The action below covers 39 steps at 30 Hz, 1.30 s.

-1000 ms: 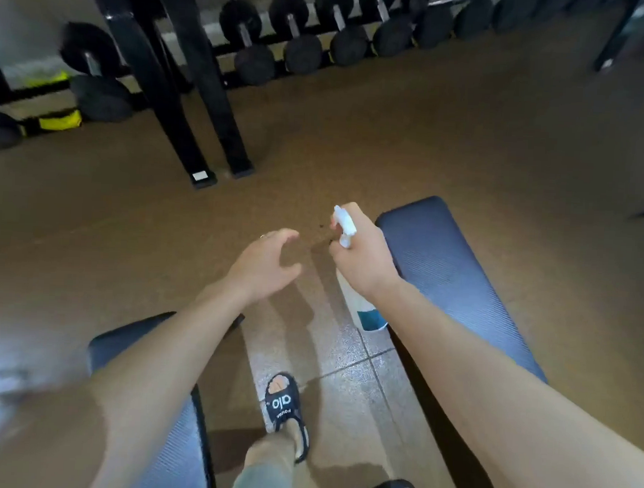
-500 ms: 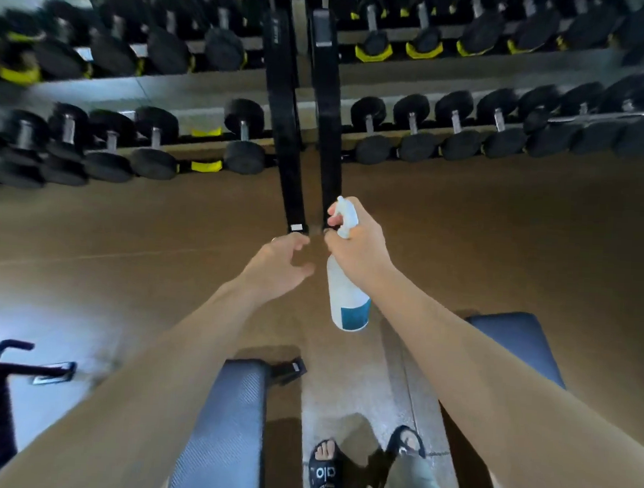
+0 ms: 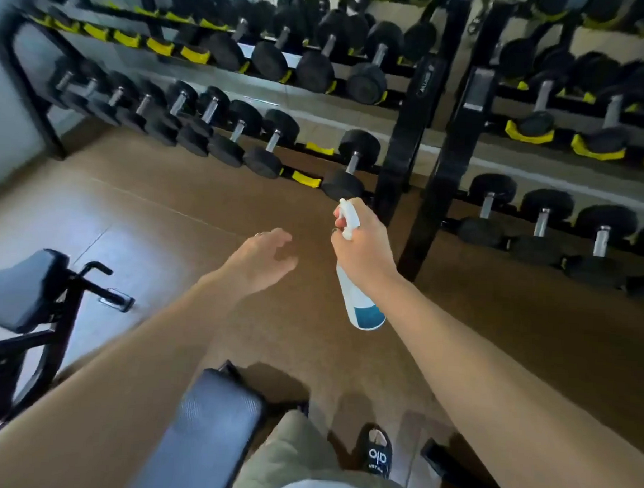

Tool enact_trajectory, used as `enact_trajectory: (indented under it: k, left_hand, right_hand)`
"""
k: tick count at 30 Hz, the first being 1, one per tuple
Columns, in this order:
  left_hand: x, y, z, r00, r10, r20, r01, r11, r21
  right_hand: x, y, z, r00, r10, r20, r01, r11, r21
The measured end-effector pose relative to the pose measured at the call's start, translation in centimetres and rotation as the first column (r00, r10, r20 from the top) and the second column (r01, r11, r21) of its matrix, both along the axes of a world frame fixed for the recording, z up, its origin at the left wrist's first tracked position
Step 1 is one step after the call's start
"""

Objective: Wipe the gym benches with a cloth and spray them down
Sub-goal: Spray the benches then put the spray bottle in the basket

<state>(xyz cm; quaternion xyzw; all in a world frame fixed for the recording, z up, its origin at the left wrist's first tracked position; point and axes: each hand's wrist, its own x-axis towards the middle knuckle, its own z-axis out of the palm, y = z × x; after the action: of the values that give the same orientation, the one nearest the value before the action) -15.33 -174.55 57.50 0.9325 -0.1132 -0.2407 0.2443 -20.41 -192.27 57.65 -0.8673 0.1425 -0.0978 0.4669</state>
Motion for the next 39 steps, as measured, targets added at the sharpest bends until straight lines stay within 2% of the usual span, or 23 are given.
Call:
enact_trajectory:
  k: [8, 21, 27, 30, 34, 39]
  left_hand:
    - [12.1, 5.8, 0.6, 0.969, 0.235, 0.073, -0.238, 0.971, 0.031]
    - [33.5, 21.7, 0.8, 0.881, 0.460, 0.113, -0.471, 0.877, 0.099]
    - [44.3, 28.1, 0.2, 0.838, 0.528, 0.141, -0.545, 0.824, 0.156]
    - [49.2, 32.0, 0.4, 0.783, 0.603, 0.151, -0.621, 0.764, 0.174]
    - [54.1, 37.3, 0.4, 0.723, 0.677, 0.139, -0.690, 0.696, 0.201]
    - [59.2, 45.7, -1.1, 0.619, 0.777, 0.111, -0.781, 0.596, 0.184]
  right_hand:
    - [16.2, 5.7, 1.3, 0.949, 0.313, 0.041, -0.311, 0.949, -0.058]
    - [42.0, 20.1, 2.5, 0.824, 0.566, 0.018, -0.566, 0.824, -0.036]
    - [54.2, 27.1, 1.5, 0.715, 0.699, 0.019, -0.698, 0.715, -0.034]
    - [60.9, 31.0, 1.6, 0.636, 0.772, 0.021, -0.771, 0.636, -0.038]
    - [68.4, 37.0, 2.1, 0.516, 0.856, 0.017, -0.848, 0.514, -0.130]
    - [75.6, 47.4, 1.9, 0.393, 0.919, -0.004, -0.916, 0.392, -0.085]
